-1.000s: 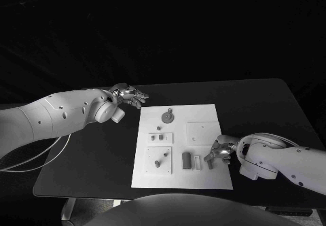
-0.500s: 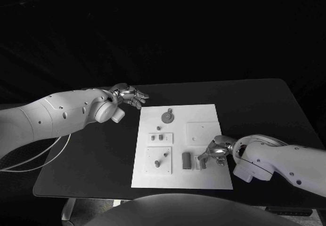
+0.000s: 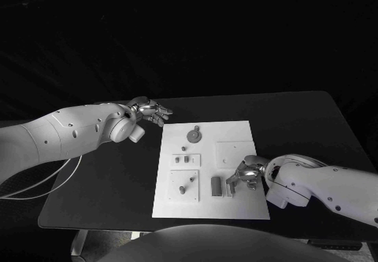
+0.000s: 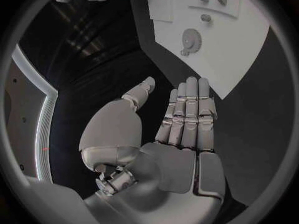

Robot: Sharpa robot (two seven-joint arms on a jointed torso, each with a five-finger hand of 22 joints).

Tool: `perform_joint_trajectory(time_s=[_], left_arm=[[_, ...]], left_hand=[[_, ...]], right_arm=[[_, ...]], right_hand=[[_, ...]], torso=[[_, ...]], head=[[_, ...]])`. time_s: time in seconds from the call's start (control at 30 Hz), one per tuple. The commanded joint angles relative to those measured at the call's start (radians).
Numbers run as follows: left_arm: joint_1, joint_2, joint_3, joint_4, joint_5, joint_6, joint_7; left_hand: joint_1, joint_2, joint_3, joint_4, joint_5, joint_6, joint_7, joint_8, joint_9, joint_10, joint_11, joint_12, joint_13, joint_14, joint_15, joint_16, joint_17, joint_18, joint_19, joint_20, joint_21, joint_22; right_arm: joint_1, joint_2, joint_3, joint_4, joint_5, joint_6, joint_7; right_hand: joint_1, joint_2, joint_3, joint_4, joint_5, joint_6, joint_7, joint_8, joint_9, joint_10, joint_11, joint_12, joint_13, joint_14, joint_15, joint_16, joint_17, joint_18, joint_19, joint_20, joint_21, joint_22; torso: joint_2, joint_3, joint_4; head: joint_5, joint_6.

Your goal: Assemble the parts on the task board

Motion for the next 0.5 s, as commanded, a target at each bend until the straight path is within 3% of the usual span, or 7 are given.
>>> perform_joint_trajectory(time_s=[0.03, 0.5], left_arm=[[0.001, 0.002, 0.001, 0.001, -0.002, 0.014, 0.005], [0.001, 0.002, 0.001, 0.002, -0.002, 0.015, 0.004]], left_hand=[[-0.001, -0.006, -0.006, 0.0, -0.002, -0.007, 0.001, 0.004, -0.001, -0.008, -0.002, 0.007, -0.001, 0.001, 0.004, -0.004, 0.002, 0.007, -0.002, 0.002, -0.006, 0.002], [-0.001, -0.006, -0.006, 0.0, -0.002, -0.007, 0.001, 0.004, -0.001, -0.008, -0.002, 0.007, -0.001, 0.001, 0.004, -0.005, 0.003, 0.007, -0.002, 0.002, -0.006, 0.002]], right_arm=[[-0.001, 0.008, 0.0, -0.007, -0.025, 0.007, 0.009], [-0.003, 0.021, -0.001, -0.019, -0.026, 0.047, 0.001]], right_hand=[[0.021, 0.029, 0.05, -0.044, 0.006, 0.0, 0.002, 0.004, 0.0, 0.005, 0.001, 0.0, 0.001, 0.006, -0.003, -0.001, -0.002, 0.012, 0.007, -0.002, 0.005, 0.014], [0.018, 0.029, 0.052, -0.043, 0.006, -0.001, 0.002, 0.004, 0.0, 0.004, 0.002, 0.0, 0.002, 0.006, -0.003, -0.002, -0.002, 0.012, 0.006, -0.002, 0.005, 0.013]], torso=[[0.0, 0.0001, -0.0004], [0.0, 0.0007, -0.0007]], head=[[0.001, 0.0], [0.002, 0.0]])
